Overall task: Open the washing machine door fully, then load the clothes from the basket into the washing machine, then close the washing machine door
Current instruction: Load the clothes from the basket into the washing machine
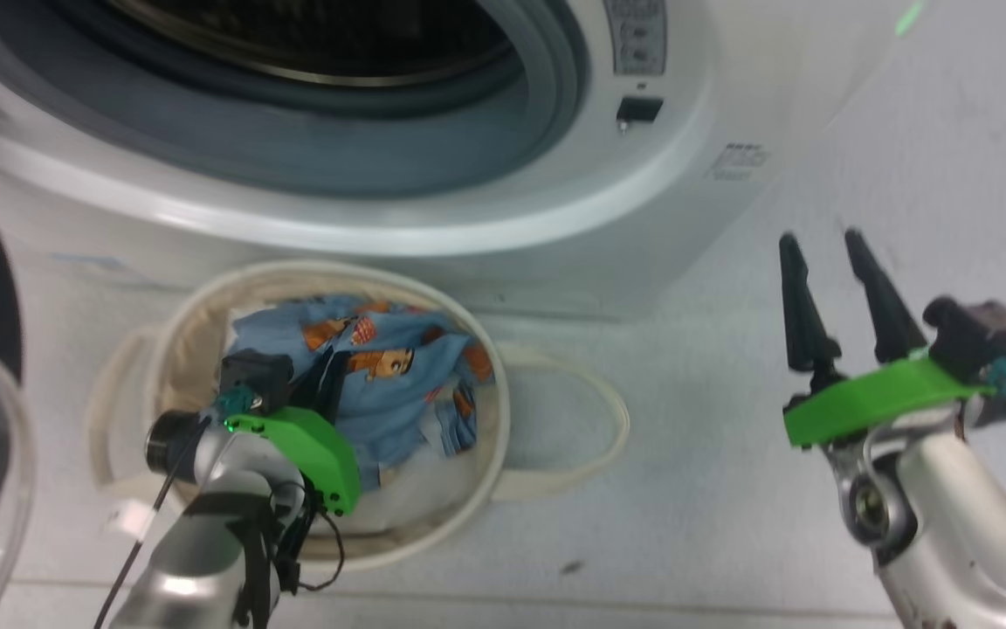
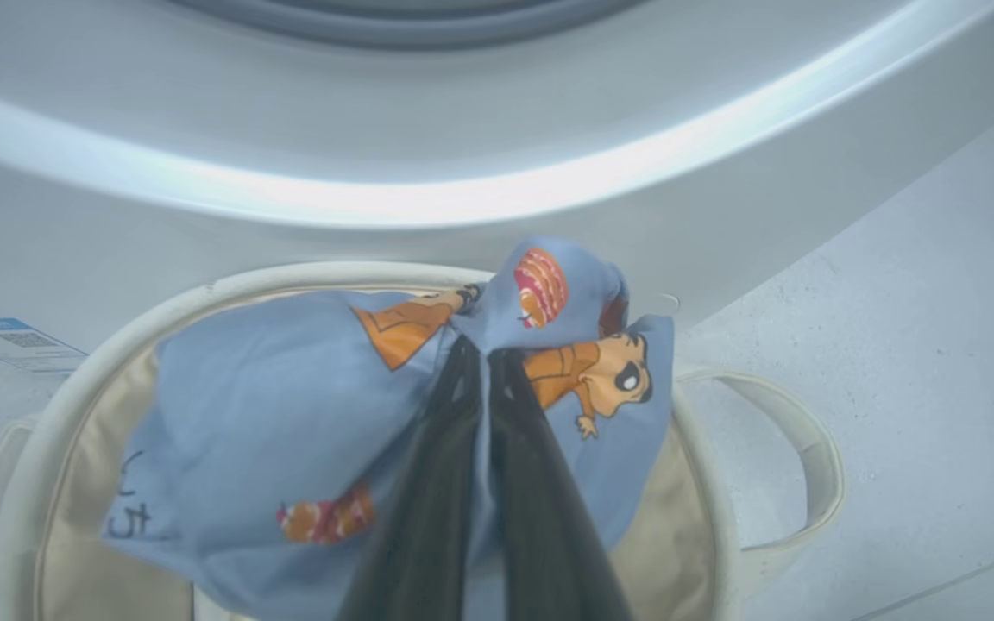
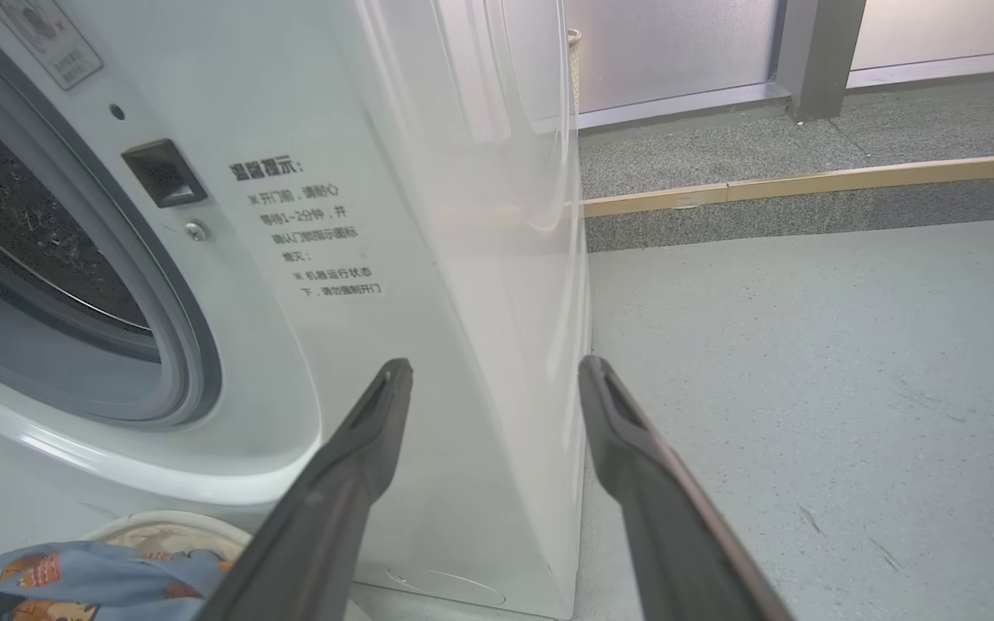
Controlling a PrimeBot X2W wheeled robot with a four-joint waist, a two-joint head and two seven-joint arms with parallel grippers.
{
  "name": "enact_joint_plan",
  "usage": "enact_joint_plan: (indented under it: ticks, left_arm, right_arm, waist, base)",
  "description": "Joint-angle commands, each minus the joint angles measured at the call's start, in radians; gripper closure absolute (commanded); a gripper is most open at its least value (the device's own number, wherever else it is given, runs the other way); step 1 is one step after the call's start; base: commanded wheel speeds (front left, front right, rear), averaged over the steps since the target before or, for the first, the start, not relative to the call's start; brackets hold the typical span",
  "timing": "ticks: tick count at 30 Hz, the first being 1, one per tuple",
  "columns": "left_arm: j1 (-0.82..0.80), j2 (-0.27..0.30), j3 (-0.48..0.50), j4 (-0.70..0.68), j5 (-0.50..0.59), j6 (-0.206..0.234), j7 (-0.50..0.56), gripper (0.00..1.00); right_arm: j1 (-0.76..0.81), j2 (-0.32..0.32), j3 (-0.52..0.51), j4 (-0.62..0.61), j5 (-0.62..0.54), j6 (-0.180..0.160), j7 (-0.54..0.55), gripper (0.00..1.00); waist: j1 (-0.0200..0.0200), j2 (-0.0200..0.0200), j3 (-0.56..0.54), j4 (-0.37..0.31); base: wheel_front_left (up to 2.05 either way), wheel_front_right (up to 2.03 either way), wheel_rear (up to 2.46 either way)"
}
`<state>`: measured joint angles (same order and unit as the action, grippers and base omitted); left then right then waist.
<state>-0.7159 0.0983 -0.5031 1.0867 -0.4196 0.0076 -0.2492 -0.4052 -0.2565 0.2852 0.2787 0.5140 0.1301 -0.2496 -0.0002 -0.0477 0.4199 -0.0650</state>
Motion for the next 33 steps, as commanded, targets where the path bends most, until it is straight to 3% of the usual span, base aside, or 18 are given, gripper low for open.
enact_joint_plan:
  ticks: [1, 11, 18, 25, 33]
  left_arm:
    - [0.035, 0.04, 0.047, -0.067, -0.003, 0.002, -0.012, 1.0]
    - [0.221, 0.04, 0.211, -0.482, 0.036, -0.007, -0.012, 1.0]
    - [0.262, 0.021, 0.293, -0.658, 0.021, -0.016, -0.013, 1.0]
    - [0.228, 0.02, 0.316, -0.651, 0.019, -0.014, -0.013, 1.0]
    - [0.129, 0.026, 0.331, -0.536, 0.017, -0.019, -0.013, 1.0]
  right_arm:
    - [0.034, 0.007, 0.018, -0.019, 0.01, 0.001, -0.012, 0.0]
    - [0.148, 0.02, 0.013, 0.014, 0.049, 0.001, -0.012, 0.0]
    - [0.201, 0.023, 0.007, 0.019, 0.062, 0.001, -0.012, 0.0]
    - [0.216, 0.02, 0.012, 0.018, 0.067, 0.001, -0.012, 0.0]
    - [0.214, 0.014, 0.014, 0.01, 0.068, 0.001, -0.012, 0.0]
  waist:
    - [0.0002, 0.0, -0.087, 0.026]
    - [0.0002, 0.0, -0.264, 0.061]
    - [0.0002, 0.0, -0.324, 0.065]
    - [0.0002, 0.0, -0.349, 0.053]
    - [0.0002, 0.0, -0.331, 0.017]
  base:
    - [0.0, 0.0, 0.0]
    - [0.0, 0.0, 0.0]
    - [0.0, 0.0, 0.0]
    - [0.0, 0.0, 0.0]
    - [0.0, 0.0, 0.0]
